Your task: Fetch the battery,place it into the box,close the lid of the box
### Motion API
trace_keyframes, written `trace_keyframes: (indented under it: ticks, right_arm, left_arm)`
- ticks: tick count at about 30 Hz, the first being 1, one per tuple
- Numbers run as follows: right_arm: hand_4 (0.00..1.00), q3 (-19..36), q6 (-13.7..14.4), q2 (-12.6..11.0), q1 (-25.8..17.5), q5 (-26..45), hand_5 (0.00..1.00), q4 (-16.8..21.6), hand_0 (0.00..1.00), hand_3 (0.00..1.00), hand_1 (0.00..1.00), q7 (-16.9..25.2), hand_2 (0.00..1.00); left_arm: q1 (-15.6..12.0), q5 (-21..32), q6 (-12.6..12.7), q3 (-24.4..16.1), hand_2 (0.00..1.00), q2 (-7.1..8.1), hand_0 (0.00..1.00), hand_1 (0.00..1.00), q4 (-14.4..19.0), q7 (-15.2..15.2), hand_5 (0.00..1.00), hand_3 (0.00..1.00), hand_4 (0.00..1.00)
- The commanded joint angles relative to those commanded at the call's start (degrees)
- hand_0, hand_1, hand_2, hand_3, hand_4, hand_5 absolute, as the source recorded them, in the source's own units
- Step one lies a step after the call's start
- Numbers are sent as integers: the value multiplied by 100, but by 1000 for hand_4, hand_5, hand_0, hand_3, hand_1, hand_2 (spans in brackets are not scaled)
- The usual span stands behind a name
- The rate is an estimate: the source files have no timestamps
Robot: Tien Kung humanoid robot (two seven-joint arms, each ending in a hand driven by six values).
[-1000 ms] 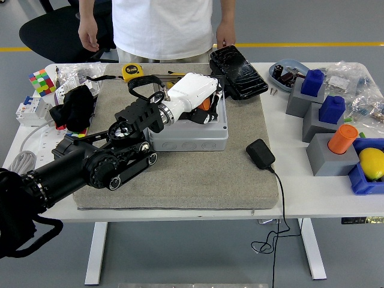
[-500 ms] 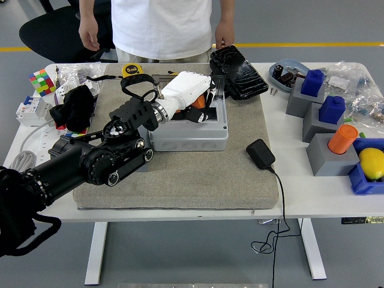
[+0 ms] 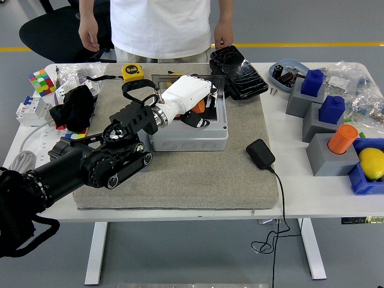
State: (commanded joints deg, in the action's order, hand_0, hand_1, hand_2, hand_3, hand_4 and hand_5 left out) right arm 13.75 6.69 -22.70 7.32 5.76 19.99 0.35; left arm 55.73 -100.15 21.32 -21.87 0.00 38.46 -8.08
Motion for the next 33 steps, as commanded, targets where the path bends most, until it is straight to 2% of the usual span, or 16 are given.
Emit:
trace_keyframes:
  ticks: [12, 23, 24, 29, 30, 33]
  right_arm:
    - [942, 22, 0, 3, -7, -7, 490, 1, 575, 549, 625, 2, 654]
    - [942, 35, -3, 8, -19, -13, 490, 2, 575, 549, 625, 6, 654]
    - [942, 28, -4, 7, -16, -11, 490, 2, 575, 549, 626, 6, 654]
    - [942, 39, -7, 12, -10, -18, 490, 5, 575, 549, 626, 8, 654]
    - [942, 39, -6, 11, -8, -17, 490, 5, 576, 549, 626, 8, 654]
    - [942, 38, -6, 6, -7, -14, 490, 4, 576, 549, 626, 8, 654]
  left_arm:
    - [-13, -49, -10, -27, 414, 0, 260, 374, 47, 26, 41, 463, 998]
    - [-107, -151, -19, -223, 416, 0, 260, 383, 337, 28, 53, 464, 998]
    - [-106, -156, -6, -226, 419, 0, 271, 390, 352, 17, 79, 452, 998]
    - [-95, -272, -111, -217, 419, 0, 271, 390, 274, 104, 79, 452, 998]
    - [-95, -272, -119, -217, 910, 0, 710, 827, 264, 108, 234, 863, 998]
    - [-90, -302, -164, -224, 910, 0, 710, 827, 236, 154, 234, 863, 998]
